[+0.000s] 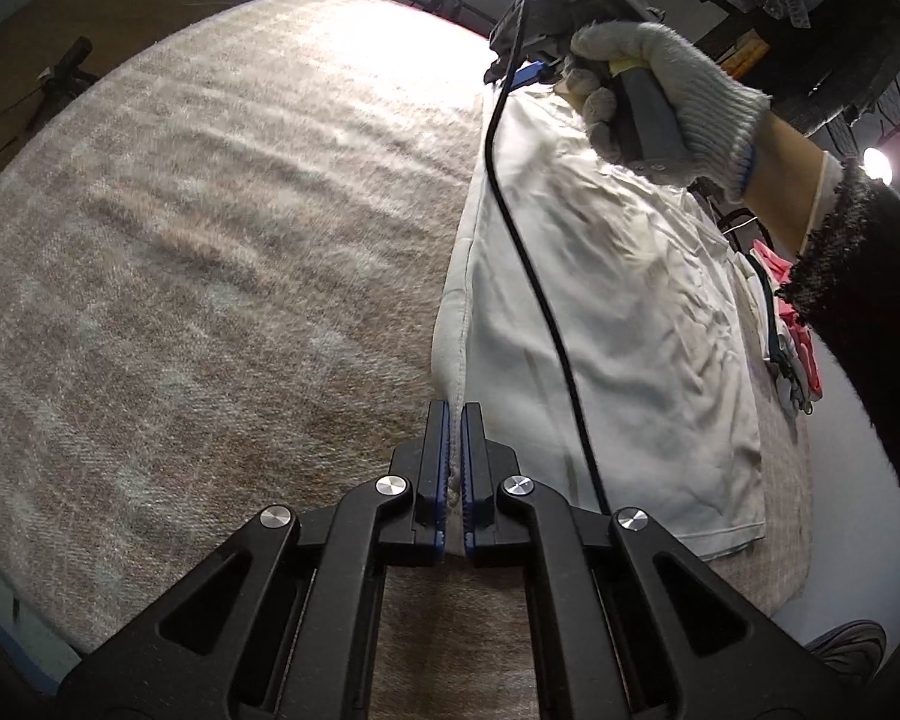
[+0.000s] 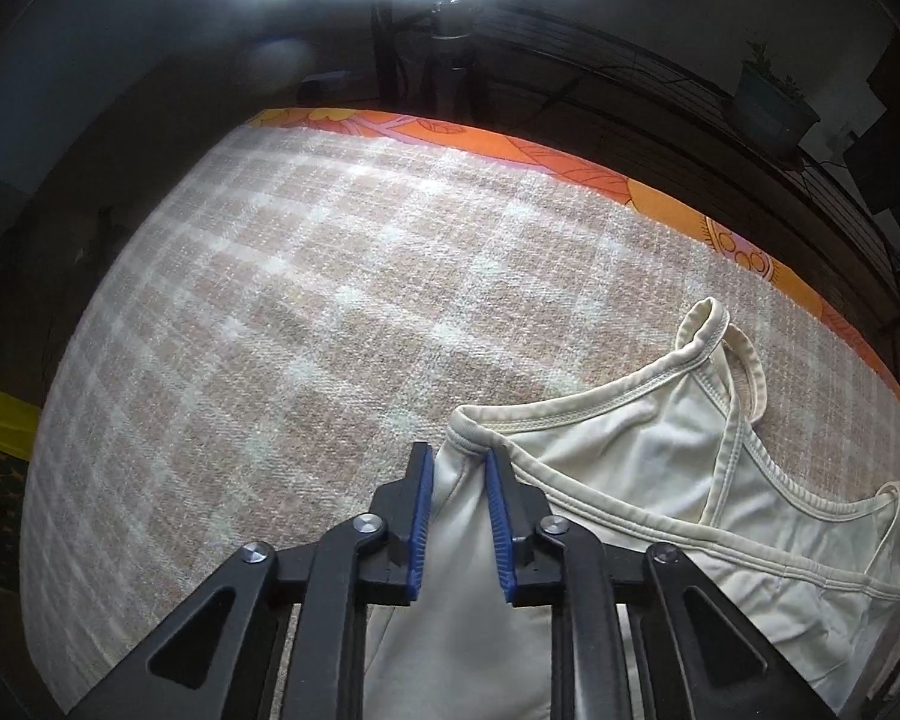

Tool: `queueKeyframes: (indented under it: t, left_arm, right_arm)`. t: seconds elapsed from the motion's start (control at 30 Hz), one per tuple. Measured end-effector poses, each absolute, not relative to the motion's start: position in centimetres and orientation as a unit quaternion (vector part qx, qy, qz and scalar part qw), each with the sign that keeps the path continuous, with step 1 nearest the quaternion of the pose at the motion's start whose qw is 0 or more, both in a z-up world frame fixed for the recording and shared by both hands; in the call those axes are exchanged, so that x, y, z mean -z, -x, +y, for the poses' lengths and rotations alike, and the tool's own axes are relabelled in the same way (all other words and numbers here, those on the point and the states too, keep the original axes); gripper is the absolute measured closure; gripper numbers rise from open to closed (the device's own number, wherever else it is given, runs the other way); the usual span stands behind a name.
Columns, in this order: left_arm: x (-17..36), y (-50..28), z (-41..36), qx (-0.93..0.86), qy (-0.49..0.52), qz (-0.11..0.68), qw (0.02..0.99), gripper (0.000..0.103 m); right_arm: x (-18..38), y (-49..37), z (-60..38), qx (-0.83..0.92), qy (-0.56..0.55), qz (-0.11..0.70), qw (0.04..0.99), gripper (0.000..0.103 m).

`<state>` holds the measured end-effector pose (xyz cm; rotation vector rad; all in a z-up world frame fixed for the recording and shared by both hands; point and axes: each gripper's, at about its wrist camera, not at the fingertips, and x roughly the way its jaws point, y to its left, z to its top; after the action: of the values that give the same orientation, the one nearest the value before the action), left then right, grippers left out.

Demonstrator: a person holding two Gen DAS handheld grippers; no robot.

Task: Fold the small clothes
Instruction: 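Fold the held side edge over toward the camisole's middle with both grippers, then release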

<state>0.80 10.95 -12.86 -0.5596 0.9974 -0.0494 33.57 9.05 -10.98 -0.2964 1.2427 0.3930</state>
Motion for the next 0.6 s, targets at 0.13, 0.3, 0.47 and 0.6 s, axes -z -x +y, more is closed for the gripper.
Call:
queueKeyframes:
  t: [0.13,0.3,0.47,0.6]
  left_arm:
    - [11.8,-0.6,10.2,0.026,0.246,0.462,0.852,0.102]
    - [10.7,-0.4,9.5,0.036,0.233,0.452,0.86,0.103]
    - [9.4,-0.4,7.7,0.055,0.215,0.442,0.869,0.103]
    - [8.5,-0.6,5.5,0.079,0.199,0.438,0.873,0.103]
  right_arm:
    - [10.4,-34.1,8.1,-0.194,0.116,0.578,0.784,0.1]
    - [8.9,-34.3,5.8,-0.216,0.07,0.567,0.792,0.101]
    - [7.3,-34.4,2.5,-0.231,0.014,0.556,0.799,0.101]
    - [6.2,-34.3,-0.2,-0.235,-0.002,0.547,0.803,0.101]
